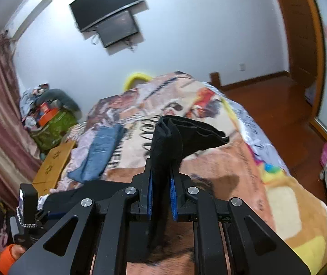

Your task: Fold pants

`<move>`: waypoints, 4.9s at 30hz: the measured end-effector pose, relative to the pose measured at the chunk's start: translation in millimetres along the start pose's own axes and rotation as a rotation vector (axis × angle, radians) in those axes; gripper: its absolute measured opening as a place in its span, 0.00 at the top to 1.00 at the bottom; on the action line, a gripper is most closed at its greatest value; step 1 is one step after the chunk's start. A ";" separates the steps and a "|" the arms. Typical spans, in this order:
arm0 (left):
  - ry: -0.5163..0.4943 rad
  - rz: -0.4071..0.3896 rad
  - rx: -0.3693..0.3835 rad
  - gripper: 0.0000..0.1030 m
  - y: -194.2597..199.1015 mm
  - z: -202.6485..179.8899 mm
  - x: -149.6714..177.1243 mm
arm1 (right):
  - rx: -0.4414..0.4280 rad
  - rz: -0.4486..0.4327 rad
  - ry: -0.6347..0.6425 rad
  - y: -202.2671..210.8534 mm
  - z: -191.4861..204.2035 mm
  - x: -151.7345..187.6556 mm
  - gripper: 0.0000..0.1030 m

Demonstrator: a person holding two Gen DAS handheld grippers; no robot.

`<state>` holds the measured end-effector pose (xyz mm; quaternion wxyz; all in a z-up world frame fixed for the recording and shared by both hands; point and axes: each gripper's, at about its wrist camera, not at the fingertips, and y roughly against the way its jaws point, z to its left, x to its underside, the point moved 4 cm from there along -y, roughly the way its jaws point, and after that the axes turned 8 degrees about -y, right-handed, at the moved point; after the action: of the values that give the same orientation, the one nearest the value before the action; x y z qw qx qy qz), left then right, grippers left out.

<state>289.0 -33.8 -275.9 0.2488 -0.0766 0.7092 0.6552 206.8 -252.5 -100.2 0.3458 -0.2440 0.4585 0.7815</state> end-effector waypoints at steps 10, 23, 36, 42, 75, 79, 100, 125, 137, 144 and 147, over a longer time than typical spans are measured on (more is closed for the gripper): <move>0.132 -0.088 -0.036 0.00 40.9 51.7 19.8 | -0.115 0.150 0.124 -64.0 83.4 25.7 0.89; 0.255 -0.077 -0.069 0.00 50.9 99.5 55.2 | -0.152 0.573 0.314 -130.8 132.1 157.3 0.85; 0.150 -0.125 -0.102 0.00 62.3 79.9 18.2 | -0.152 0.541 0.330 -99.4 124.1 130.9 0.42; 0.061 -0.156 -0.079 0.00 59.6 55.6 -17.6 | -0.096 0.386 0.265 -87.0 94.2 73.6 0.37; -0.101 0.084 -0.117 0.00 -63.5 9.4 -42.4 | 0.058 0.553 0.284 -156.2 4.9 105.4 0.25; -0.100 0.079 -0.121 0.00 -53.4 9.0 -33.0 | 0.070 0.548 0.280 -141.6 0.2 109.9 0.25; -0.018 -0.008 -0.187 0.00 5.0 23.5 -8.4 | 0.133 0.446 0.289 -87.0 15.6 102.7 0.23; 0.445 -0.165 -0.280 0.00 106.2 202.1 92.7 | 0.043 0.369 0.423 -104.4 118.2 116.9 0.17; 0.625 0.026 -0.024 0.00 44.5 213.8 156.9 | 0.111 0.555 0.346 -140.8 96.8 154.0 0.16; 0.692 0.090 0.180 0.00 23.9 193.2 176.3 | 0.110 0.559 0.325 -138.1 93.5 155.3 0.09; 0.716 0.083 0.233 0.00 19.9 191.6 175.8 | 0.105 0.562 0.320 -140.6 93.3 155.5 0.08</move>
<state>176.8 192.4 -341.2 -0.0345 -0.2432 0.8236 0.5113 208.5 -72.8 -242.9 0.0521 -0.2097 0.5960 0.7734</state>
